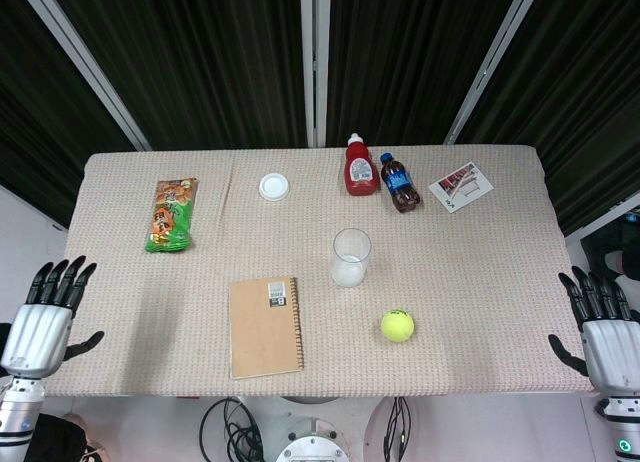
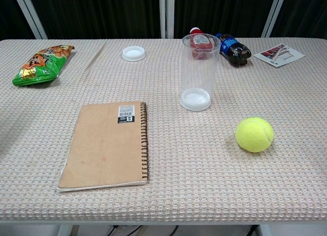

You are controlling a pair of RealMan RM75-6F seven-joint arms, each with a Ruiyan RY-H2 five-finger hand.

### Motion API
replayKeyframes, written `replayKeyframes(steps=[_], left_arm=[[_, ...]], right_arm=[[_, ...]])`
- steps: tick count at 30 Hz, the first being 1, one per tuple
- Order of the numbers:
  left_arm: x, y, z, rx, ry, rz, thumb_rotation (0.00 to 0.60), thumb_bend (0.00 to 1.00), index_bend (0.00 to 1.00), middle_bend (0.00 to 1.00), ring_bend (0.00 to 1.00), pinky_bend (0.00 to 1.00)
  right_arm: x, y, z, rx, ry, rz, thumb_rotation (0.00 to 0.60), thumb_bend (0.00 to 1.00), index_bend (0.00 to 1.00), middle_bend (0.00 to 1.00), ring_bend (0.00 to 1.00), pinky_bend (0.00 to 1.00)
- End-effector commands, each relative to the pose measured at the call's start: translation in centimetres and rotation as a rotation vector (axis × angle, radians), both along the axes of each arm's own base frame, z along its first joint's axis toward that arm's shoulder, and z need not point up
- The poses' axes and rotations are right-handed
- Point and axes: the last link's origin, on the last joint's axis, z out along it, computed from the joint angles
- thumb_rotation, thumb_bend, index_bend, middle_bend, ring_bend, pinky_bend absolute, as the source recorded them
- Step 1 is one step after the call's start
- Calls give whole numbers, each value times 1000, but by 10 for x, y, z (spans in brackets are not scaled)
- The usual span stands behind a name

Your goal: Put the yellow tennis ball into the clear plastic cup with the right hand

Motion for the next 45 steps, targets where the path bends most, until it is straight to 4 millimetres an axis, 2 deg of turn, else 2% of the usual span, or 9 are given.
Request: replayKeyframes(steps=[1,10,18,21,24,28,33,39,45], left_arm=[[-1,2,-2,1,1,1,600,58,40,0,0,0],[0,3,-7,-12,1,-5,600,57,40,0,0,0],[3,7,-11,-22,-7,-16,600,57,40,0,0,0],[2,7,-14,-30,-2,-15,600,57,40,0,0,0],[0,8,-17,-36,0,-10,600,57,40,0,0,0],[-2,7,-19,-35,-5,-8,600,57,40,0,0,0],[-5,6,-16,-27,14,6,600,57,40,0,0,0],[-9,4,-17,-30,12,14,600,57,40,0,0,0],[-15,2,-15,-18,1,25,600,58,40,0,0,0]], right_arm=[[-3,0,-1,6,4,-9,600,176,0,0,0,0],[-11,0,-3,37,2,-53,600,176,0,0,0,0],[7,-9,-18,123,-16,18,600,176,0,0,0,0],[14,-13,-31,184,27,45,600,176,0,0,0,9],[24,-20,-53,269,74,70,600,176,0,0,0,45],[42,-29,-87,380,111,127,600,176,0,0,0,47],[62,-42,-119,471,122,174,600,176,0,0,0,49],[71,-58,-154,525,106,172,600,183,0,0,0,51],[78,-64,-178,547,94,200,600,203,0,0,0,99]])
